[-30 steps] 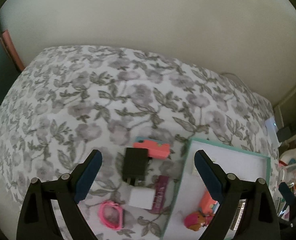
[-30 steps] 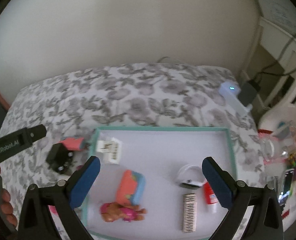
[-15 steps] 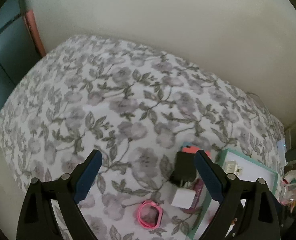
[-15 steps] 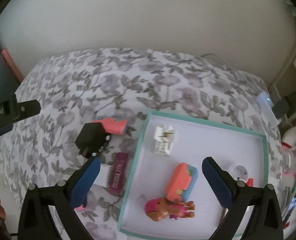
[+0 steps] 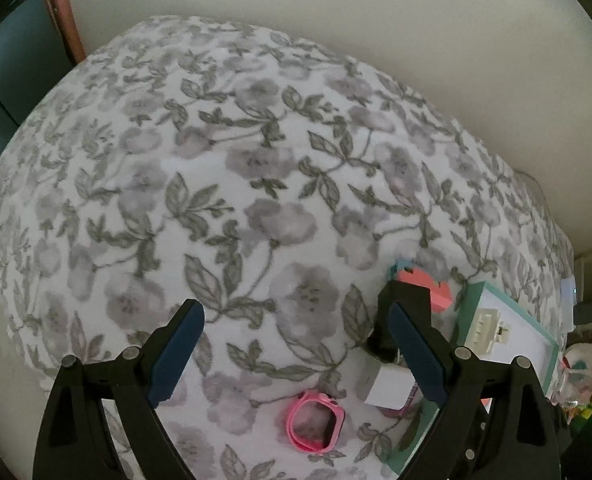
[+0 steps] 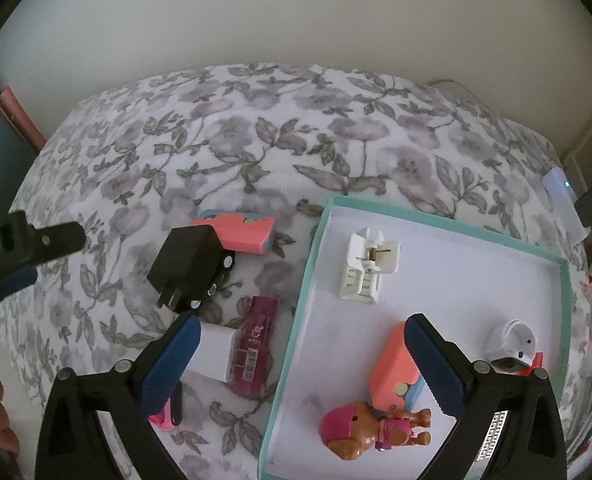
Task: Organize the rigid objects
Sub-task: 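Move both tools back over the black charger and pink eraser, then grasp the black charger plug with the left tool while the right tool grasps the pink-and-blue eraser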
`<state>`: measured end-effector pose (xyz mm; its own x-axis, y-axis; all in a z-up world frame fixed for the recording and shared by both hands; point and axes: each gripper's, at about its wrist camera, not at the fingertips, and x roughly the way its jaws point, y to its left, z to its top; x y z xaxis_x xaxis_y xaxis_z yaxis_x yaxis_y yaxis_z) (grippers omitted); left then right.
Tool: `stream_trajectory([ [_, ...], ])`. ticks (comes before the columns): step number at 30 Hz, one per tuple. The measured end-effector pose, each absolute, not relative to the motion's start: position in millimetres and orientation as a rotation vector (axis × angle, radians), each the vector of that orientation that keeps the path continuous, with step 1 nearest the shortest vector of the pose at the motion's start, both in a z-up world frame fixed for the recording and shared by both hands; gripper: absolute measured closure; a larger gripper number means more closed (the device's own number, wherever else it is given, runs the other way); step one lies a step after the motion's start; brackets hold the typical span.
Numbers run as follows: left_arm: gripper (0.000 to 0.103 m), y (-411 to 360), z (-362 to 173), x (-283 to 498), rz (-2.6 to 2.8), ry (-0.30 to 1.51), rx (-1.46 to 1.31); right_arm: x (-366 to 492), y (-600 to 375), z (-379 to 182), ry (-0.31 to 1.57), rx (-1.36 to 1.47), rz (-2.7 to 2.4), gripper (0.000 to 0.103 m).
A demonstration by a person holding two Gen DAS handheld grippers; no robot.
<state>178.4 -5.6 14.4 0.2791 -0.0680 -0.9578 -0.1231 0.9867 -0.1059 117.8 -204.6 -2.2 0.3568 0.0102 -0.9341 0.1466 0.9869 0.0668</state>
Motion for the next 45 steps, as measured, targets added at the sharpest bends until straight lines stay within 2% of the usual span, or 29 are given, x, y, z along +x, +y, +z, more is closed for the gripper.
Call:
stream_trajectory([
  [17,0.009,-65.8,-7.7,195.0,-0.101,1.331,-0.099,141.9,-238.1,-8.1,1.247,0.146,-0.177,0.000],
  [41,0.010,-102.5,-32.3,198.3,-0.139,1.353,-0.008,153.0,-250.2,-21.6,1.297,0.092,-0.202,0.000],
  [45,0.020,-103.0,-33.7,198.4,-0.143,1.357,-0.021,153.6,-249.8,-25.0,1.308,0.082,-0.209,0.000],
])
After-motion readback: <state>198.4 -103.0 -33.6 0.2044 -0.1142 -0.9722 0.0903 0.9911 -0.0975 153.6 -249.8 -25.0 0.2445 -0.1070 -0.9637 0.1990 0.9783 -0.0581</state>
